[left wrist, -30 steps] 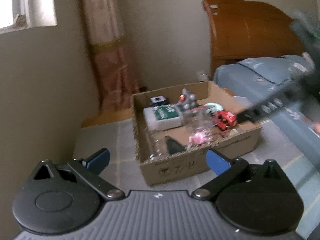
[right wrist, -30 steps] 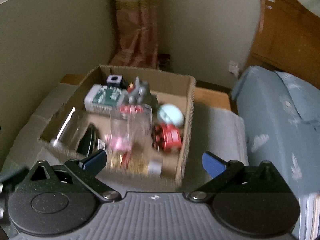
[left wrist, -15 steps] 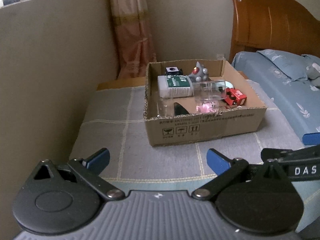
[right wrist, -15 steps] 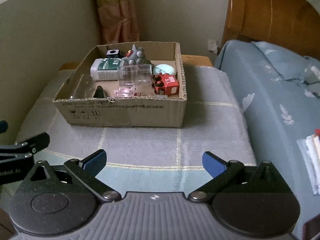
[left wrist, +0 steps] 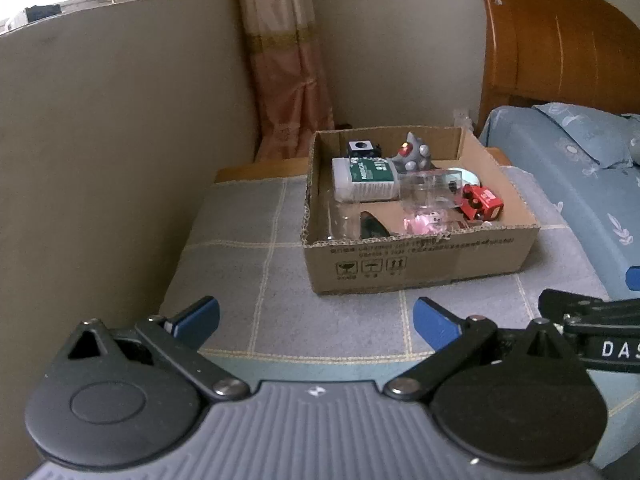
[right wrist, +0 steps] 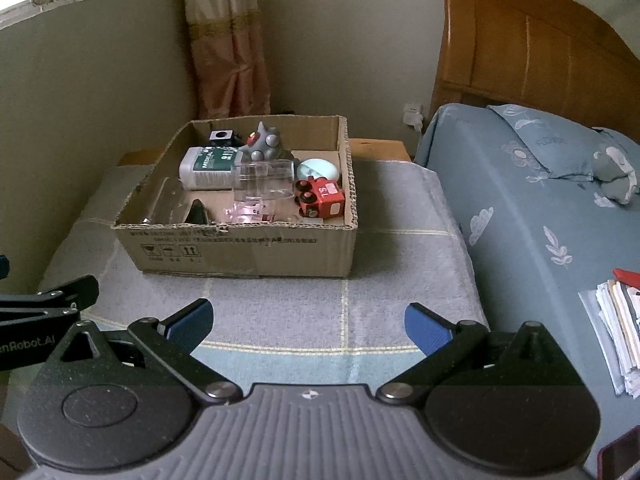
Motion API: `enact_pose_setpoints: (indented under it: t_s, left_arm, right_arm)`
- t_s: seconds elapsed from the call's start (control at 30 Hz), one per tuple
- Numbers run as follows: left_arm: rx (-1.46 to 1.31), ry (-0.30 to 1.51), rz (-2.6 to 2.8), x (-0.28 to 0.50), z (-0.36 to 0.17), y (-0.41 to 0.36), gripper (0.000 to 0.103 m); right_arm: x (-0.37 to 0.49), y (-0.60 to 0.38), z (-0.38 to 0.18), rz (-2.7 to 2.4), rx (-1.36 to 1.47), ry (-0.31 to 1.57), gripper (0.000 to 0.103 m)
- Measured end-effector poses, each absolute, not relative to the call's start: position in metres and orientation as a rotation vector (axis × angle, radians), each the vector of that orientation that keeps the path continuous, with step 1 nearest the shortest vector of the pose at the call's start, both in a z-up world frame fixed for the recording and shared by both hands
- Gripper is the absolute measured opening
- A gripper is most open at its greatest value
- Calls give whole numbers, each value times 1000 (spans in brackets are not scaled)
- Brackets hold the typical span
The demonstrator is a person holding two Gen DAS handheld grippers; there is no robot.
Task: Organize rigid objects
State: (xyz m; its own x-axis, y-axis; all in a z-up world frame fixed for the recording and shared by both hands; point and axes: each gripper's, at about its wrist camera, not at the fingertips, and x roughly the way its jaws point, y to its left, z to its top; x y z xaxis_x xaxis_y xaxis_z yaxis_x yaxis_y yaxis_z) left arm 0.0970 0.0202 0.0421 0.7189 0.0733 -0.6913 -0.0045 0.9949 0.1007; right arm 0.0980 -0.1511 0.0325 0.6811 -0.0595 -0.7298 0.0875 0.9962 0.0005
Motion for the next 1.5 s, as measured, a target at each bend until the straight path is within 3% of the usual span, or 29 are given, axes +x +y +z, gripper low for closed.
enact_pose_setpoints:
  t_s: [1.5]
  left_arm:
    - [113,762,50,94,45,13,102]
  right_arm:
    - [97,-159,31,-84,55,805,103]
